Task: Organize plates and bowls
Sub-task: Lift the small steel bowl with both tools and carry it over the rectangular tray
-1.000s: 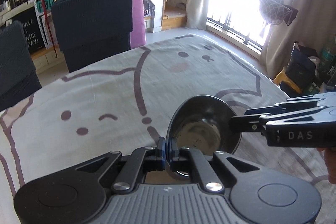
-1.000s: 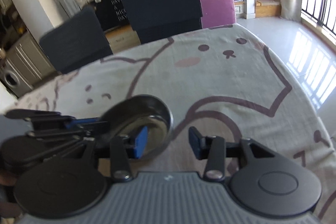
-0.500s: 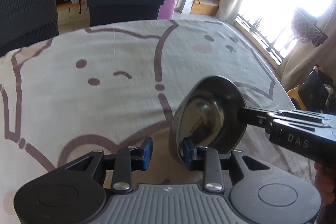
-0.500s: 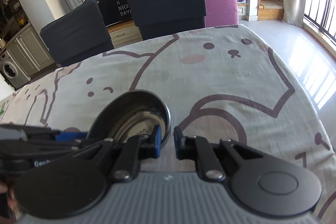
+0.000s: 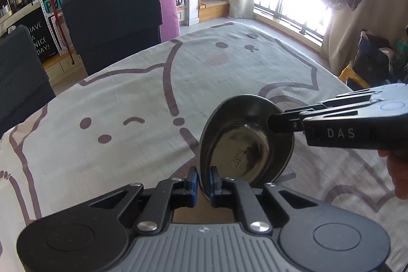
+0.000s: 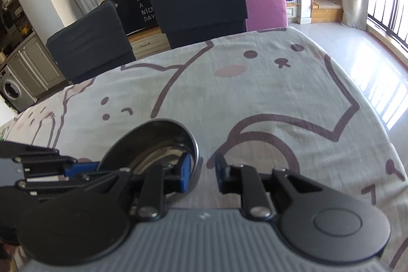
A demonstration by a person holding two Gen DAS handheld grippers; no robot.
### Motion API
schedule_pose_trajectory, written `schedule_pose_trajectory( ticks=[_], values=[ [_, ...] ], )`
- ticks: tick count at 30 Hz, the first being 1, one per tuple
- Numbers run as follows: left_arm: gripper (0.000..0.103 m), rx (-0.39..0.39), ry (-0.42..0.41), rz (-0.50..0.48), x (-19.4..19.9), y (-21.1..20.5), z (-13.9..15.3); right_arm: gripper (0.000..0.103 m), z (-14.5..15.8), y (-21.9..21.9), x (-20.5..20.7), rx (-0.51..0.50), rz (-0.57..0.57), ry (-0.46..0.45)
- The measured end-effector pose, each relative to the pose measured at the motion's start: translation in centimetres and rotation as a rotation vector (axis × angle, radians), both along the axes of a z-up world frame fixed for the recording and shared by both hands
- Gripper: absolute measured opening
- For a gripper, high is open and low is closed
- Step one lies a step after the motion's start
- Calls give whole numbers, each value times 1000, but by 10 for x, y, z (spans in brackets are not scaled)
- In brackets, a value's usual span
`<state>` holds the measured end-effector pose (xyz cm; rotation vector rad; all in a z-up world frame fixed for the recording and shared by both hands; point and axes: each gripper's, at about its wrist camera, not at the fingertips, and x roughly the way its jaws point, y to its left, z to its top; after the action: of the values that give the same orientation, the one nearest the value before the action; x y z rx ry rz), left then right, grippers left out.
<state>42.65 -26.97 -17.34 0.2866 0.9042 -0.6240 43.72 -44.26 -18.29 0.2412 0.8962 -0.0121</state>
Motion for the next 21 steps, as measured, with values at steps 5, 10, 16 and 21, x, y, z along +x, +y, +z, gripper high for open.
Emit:
schedule_pose_trajectory(
  ticks=[5, 10, 16, 21],
  values=[
    [8, -23, 23, 44, 6, 2, -2, 11, 3, 9, 1, -17, 44, 0],
    [5, -59, 49, 77, 4, 9, 1, 10, 7, 15, -3, -44, 57, 5],
    [5, -69, 20, 84, -20, 14, 23, 9, 25, 18, -22, -29, 57, -1],
    [5, -86, -16, 80, -51, 23, 58, 9, 57, 26, -52, -32, 58, -38]
  ],
)
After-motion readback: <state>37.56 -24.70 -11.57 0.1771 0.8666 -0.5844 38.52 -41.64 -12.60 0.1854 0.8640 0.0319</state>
